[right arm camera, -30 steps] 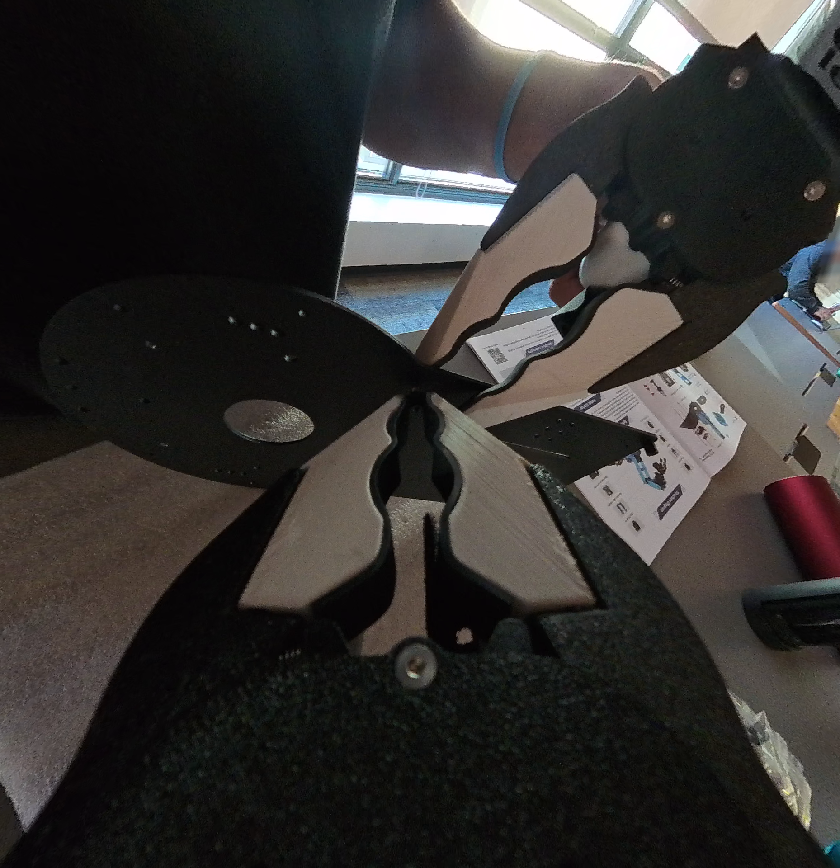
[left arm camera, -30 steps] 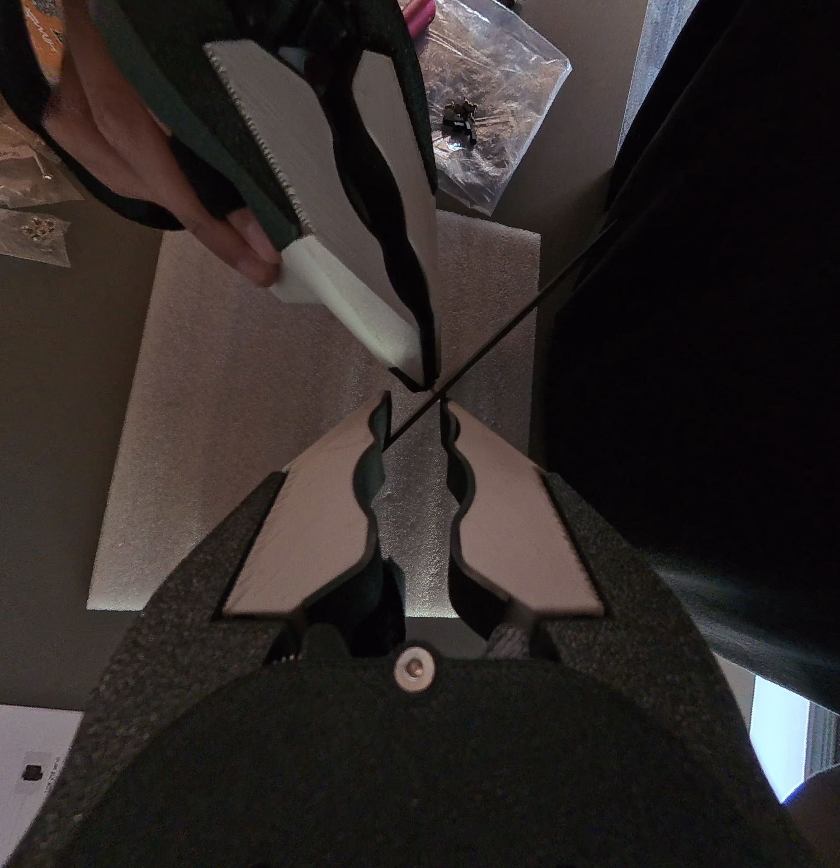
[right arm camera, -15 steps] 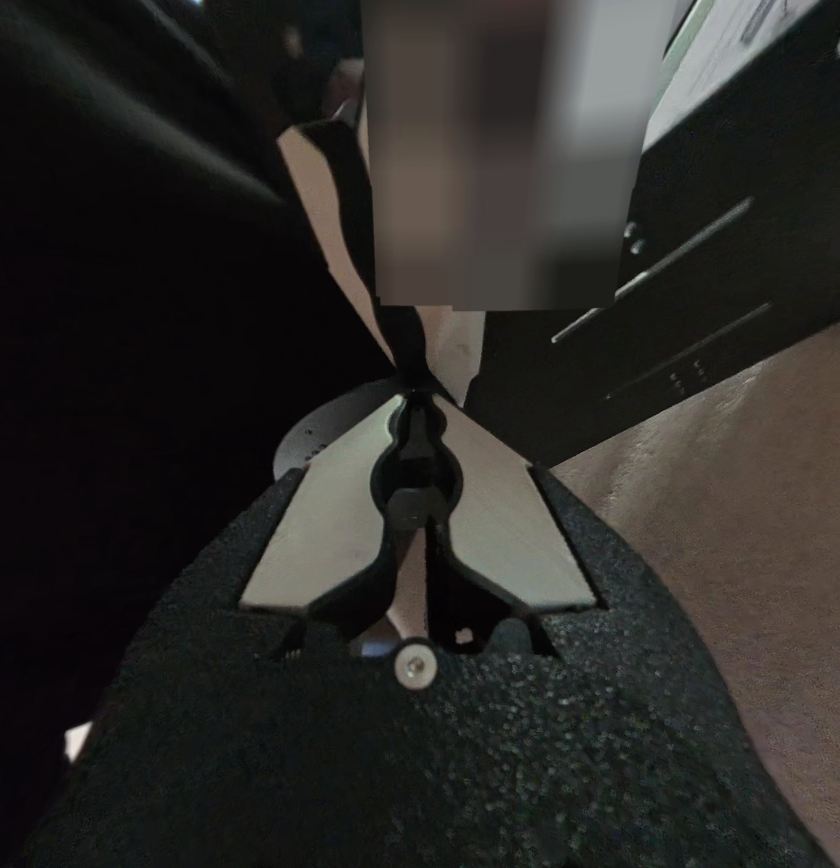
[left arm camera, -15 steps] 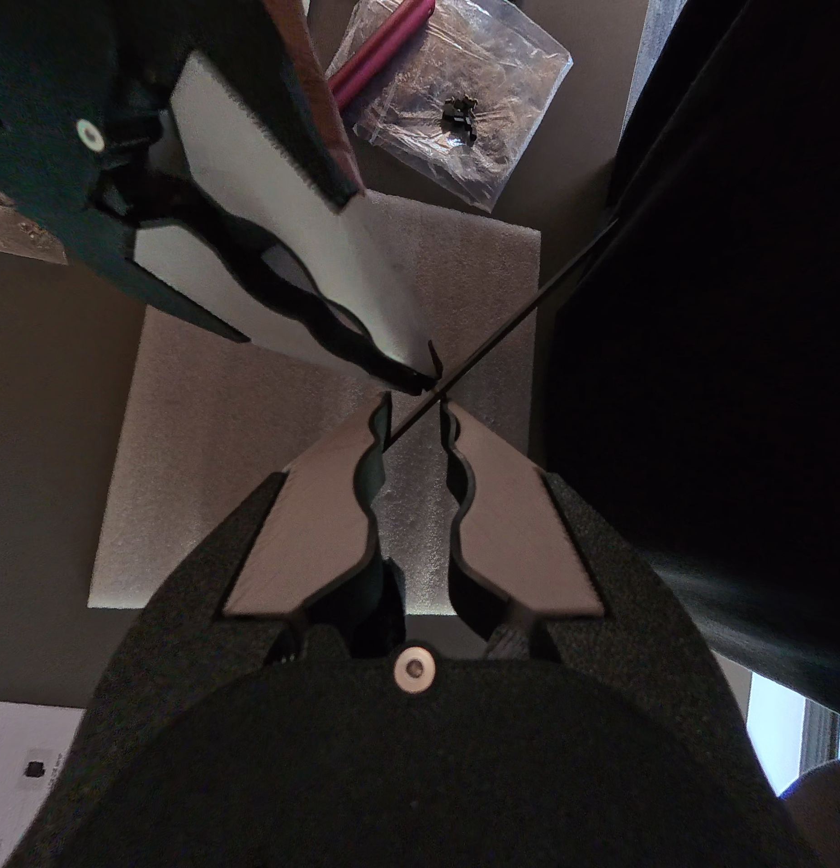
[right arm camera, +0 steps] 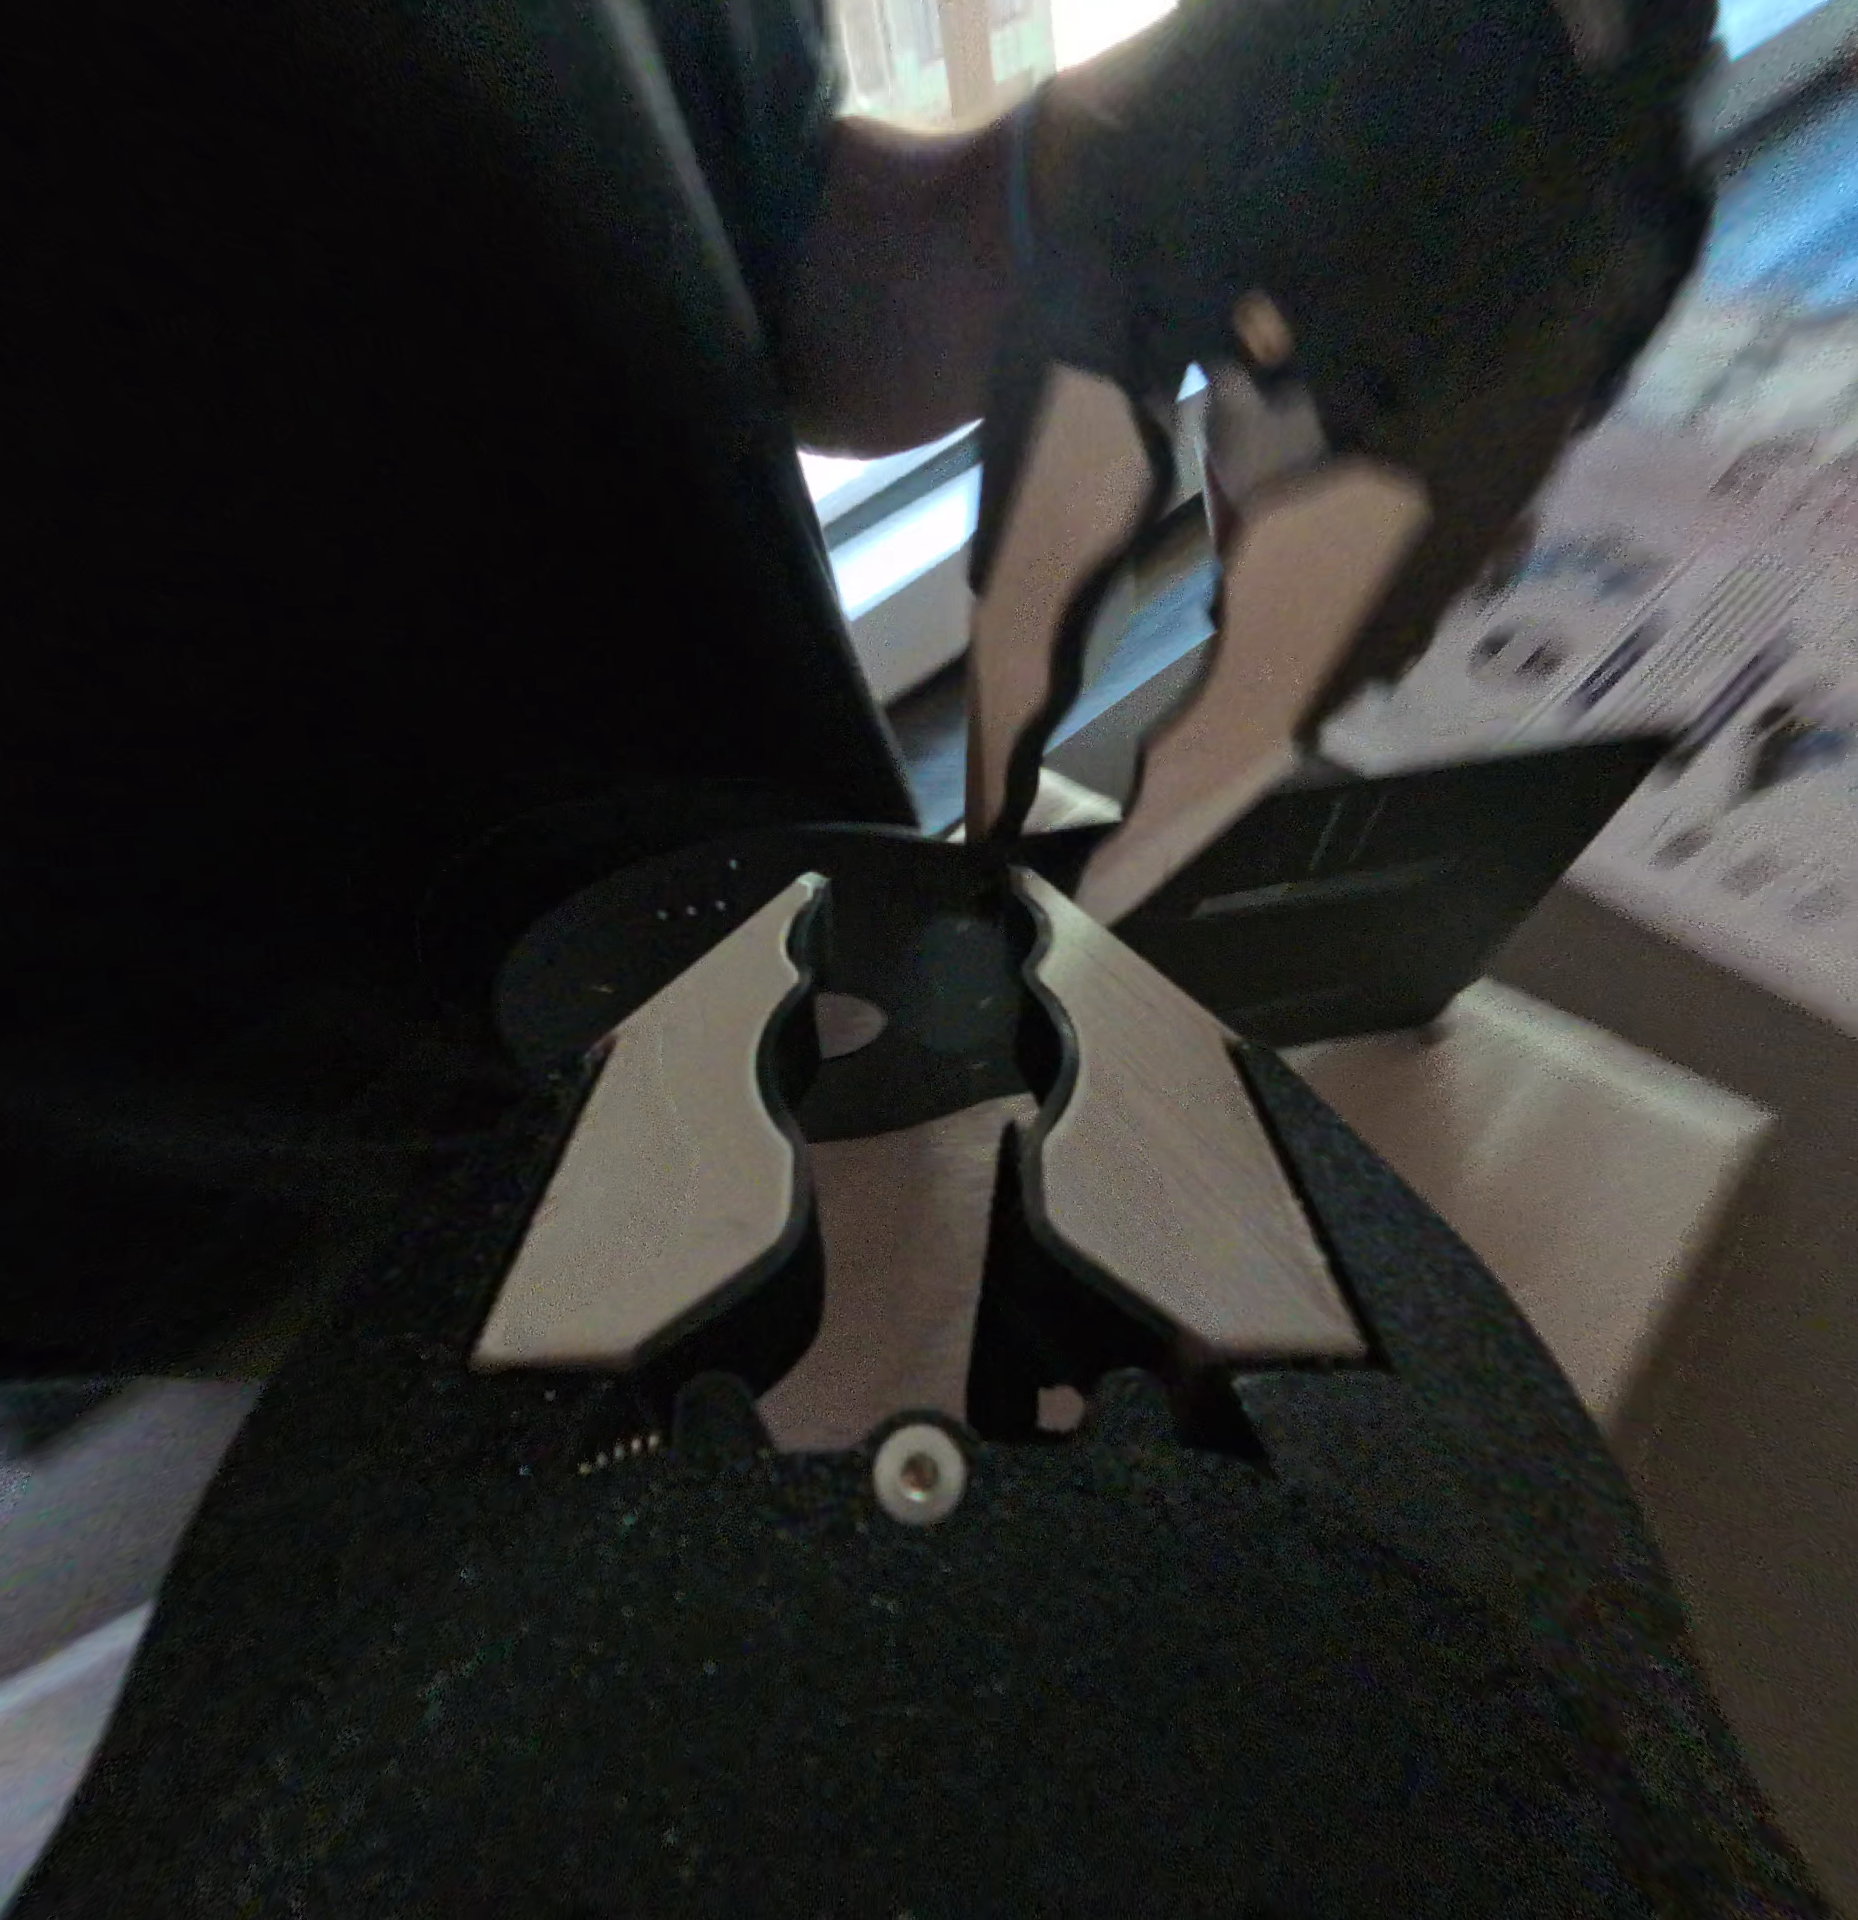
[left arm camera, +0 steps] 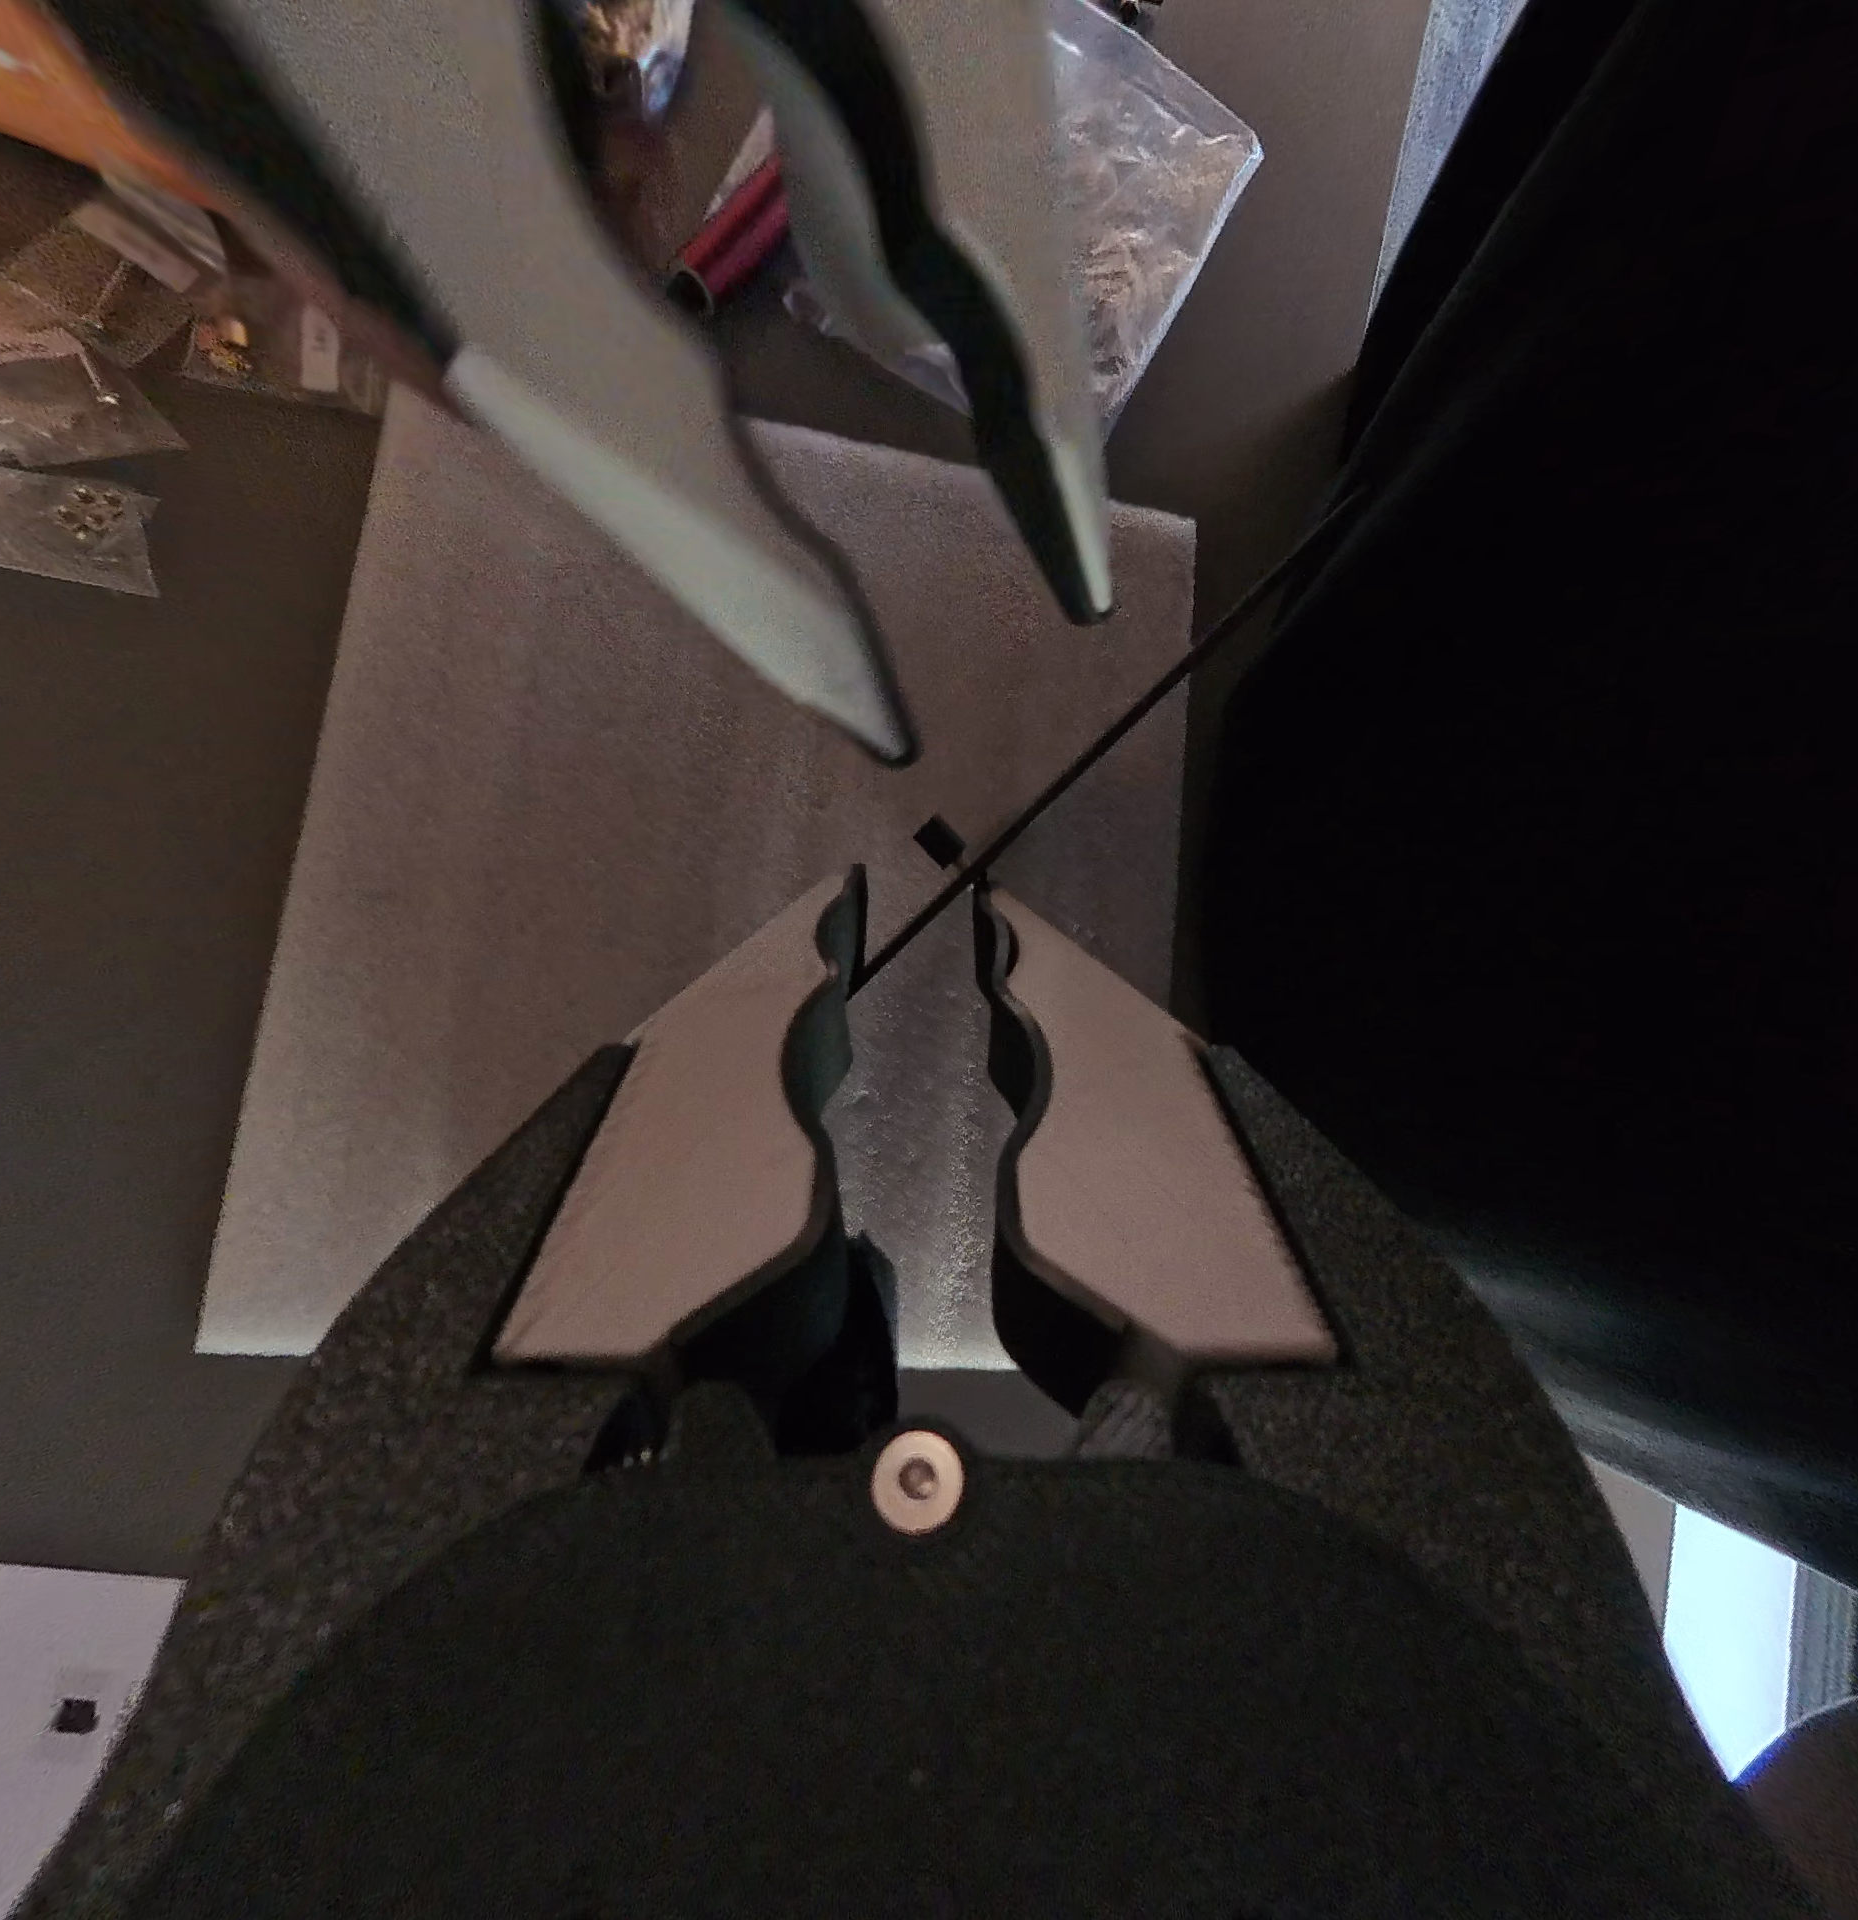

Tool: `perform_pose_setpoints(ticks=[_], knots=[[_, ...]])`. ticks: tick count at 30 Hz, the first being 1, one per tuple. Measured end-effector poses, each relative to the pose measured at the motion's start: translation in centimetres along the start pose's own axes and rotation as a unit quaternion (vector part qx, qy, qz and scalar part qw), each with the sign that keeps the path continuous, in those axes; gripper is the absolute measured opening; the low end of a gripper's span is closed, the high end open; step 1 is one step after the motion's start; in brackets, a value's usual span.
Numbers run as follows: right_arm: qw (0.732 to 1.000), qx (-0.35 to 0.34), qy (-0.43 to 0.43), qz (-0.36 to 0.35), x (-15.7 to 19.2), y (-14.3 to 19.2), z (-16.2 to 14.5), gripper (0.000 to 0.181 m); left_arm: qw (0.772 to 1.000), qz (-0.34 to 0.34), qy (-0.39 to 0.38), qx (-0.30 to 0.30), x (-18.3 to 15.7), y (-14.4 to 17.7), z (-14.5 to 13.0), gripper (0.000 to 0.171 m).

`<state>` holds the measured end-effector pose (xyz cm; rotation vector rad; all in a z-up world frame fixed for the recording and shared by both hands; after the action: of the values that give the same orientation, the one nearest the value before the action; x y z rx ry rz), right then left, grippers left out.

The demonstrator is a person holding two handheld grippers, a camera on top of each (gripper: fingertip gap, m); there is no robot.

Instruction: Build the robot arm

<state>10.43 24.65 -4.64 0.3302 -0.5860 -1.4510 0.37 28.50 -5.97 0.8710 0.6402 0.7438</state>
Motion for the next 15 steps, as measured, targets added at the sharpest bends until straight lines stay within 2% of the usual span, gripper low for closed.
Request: perform_pose_setpoints(ticks=[2,4,7,15], knots=[[0.991,0.059,0.088,-0.083,1.4,0.0,0.7,0.022,1.0,-0.001,0.0,0.001,0.2,-0.1,0.2,0.019],[0.978,0.133,0.123,-0.103,2.1,-0.4,0.8,0.024,1.0,-0.003,-0.001,0.002,0.3,-0.1,0.3,0.019],[0.962,0.209,0.134,-0.118,1.6,-0.8,0.3,0.038,1.0,-0.004,-0.003,0.005,0.5,-0.1,0.4,0.02],[0.946,0.266,0.166,-0.085,1.2,-2.7,0.3,0.042,1.0,-0.005,-0.004,0.009,0.4,-0.1,0.4,0.019]])
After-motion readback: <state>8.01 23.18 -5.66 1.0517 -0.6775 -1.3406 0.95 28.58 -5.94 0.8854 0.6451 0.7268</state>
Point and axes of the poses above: each gripper's, where its closed fingertips meet, y back along the fingers, z out of its top, x = y × z across the jaws, the point moved 7 cm from there along y, back along the fingers, and after that the axes turned 10 degrees about x, right-handed, at the moved point
